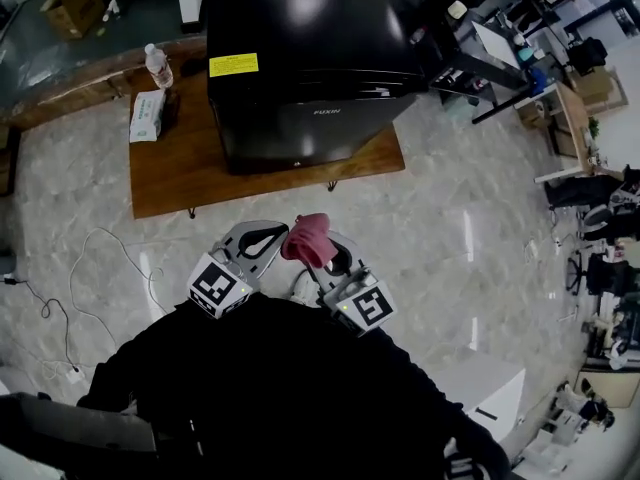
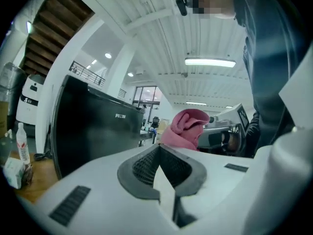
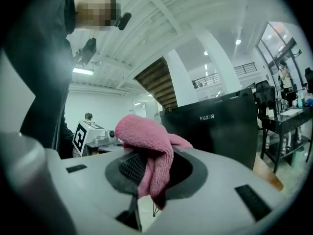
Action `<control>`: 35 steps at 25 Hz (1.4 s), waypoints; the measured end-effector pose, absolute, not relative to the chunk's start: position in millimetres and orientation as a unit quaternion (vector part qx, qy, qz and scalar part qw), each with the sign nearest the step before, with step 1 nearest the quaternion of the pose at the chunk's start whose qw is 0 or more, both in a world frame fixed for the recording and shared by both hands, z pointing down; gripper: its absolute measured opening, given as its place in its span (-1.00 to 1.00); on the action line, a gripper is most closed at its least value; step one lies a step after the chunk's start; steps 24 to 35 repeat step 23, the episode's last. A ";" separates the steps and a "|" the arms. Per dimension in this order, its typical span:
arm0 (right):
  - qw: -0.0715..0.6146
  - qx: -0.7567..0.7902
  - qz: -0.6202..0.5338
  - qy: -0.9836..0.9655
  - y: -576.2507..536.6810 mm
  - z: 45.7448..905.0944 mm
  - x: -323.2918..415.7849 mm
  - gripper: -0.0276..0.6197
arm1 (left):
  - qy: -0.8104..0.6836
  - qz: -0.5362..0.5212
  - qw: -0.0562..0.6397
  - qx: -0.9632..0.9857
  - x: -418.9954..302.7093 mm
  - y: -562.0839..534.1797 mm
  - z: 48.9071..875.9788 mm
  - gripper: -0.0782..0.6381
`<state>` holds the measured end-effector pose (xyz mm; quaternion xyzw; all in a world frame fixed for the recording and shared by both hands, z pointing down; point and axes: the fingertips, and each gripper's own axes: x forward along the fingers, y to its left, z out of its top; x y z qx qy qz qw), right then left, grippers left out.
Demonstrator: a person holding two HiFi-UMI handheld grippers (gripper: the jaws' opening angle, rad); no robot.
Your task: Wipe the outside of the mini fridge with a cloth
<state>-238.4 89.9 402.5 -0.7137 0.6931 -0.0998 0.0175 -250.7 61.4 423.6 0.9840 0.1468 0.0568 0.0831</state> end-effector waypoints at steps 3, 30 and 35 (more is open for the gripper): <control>0.015 -0.714 -0.081 0.695 99.4 388.0 -235.0 -0.66 | 0.153 0.057 0.076 0.984 -250.7 73.1 413.7 -0.78; 0.026 -0.694 -0.077 0.715 112.5 369.9 -238.2 -0.66 | 0.100 0.046 0.068 0.992 -261.7 75.5 384.3 -0.78; 0.026 -0.694 -0.077 0.715 112.5 369.9 -238.2 -0.66 | 0.100 0.046 0.068 0.992 -261.7 75.5 384.3 -0.78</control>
